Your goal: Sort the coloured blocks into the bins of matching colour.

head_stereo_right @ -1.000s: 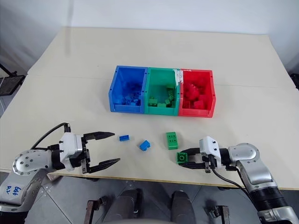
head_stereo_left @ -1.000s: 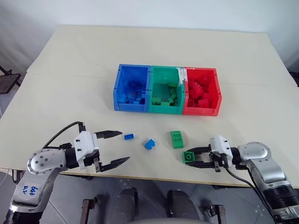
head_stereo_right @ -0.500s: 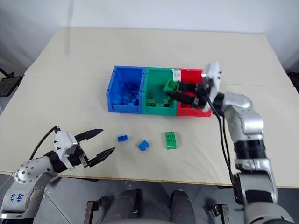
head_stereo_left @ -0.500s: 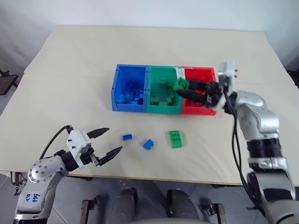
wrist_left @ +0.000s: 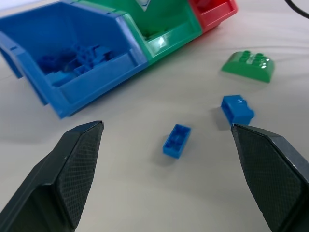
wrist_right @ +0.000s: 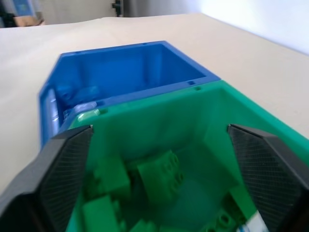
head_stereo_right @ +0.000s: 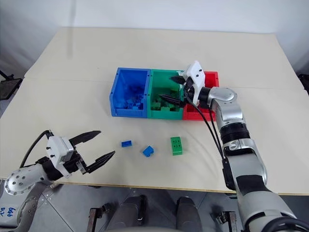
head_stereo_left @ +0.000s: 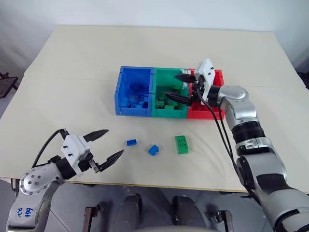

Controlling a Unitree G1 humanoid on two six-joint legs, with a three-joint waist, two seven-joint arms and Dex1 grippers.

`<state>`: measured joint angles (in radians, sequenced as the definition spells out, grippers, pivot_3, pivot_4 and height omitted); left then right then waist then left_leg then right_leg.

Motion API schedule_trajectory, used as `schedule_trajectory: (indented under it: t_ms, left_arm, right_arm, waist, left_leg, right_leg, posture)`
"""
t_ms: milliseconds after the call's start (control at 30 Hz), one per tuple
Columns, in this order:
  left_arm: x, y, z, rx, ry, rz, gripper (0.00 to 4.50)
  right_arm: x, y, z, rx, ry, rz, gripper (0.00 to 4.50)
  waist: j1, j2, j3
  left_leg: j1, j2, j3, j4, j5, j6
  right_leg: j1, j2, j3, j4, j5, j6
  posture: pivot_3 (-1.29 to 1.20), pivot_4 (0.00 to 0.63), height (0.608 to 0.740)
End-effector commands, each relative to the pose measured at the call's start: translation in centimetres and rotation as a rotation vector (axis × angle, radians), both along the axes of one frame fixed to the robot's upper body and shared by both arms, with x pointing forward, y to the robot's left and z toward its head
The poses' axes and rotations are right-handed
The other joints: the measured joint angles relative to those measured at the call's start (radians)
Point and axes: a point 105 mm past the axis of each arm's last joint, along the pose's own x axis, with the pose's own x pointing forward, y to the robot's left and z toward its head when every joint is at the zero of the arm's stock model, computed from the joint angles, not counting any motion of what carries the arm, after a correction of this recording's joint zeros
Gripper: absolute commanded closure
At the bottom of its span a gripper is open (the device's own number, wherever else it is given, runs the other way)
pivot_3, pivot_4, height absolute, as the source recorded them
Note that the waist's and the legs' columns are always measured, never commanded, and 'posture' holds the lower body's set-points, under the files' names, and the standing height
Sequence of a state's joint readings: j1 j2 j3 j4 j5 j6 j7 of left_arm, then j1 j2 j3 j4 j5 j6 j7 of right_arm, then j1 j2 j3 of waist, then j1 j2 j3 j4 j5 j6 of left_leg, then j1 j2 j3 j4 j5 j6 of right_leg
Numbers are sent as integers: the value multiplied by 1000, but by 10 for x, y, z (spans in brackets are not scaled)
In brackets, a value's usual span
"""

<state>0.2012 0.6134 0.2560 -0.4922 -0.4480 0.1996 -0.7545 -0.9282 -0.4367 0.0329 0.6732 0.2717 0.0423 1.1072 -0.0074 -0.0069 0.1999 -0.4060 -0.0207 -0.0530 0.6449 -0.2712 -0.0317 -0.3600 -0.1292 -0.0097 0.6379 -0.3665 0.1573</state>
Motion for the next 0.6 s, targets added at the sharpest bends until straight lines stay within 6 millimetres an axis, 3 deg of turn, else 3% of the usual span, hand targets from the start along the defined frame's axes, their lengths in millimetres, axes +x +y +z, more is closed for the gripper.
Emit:
schedule_trajectory:
  t_ms: [33,200,400,500,600]
  left_arm:
    - [1,-13,11,-12,-16,-91,0]
    - [8,-32,14,-15,1,-230,0]
    - [18,-50,15,-3,10,-377,0]
    - [22,-56,14,16,11,-445,0]
    - [24,-60,15,24,8,-481,0]
  right_arm:
    - [-28,-31,16,40,-77,66,15]
    - [-81,-80,-2,6,-117,64,15]
    - [-123,-143,-40,-131,-65,-104,15]
    - [-139,-162,-56,-180,-36,-140,15]
    - [-142,-167,-60,-189,-38,-156,15]
  waist:
    - [8,0,0]
    - [20,0,0]
    - [5,1,0]
    - [3,1,0]
    - [-3,1,0]
  left_leg:
    - [0,0,1,0,0,0]
    - [0,-1,1,1,-1,1]
    - [1,1,5,1,0,0]
    - [2,1,5,1,0,0]
    - [3,2,7,2,0,0]
  right_leg:
    - [0,0,0,0,0,0]
    - [3,-1,-2,-2,0,0]
    - [3,0,-1,-2,0,0]
    - [3,0,-1,-1,0,0]
    - [3,1,0,-1,0,1]
  posture:
    - [0,150,740]
    - [0,150,740]
    - [0,150,740]
    - [0,150,740]
    - [0,150,740]
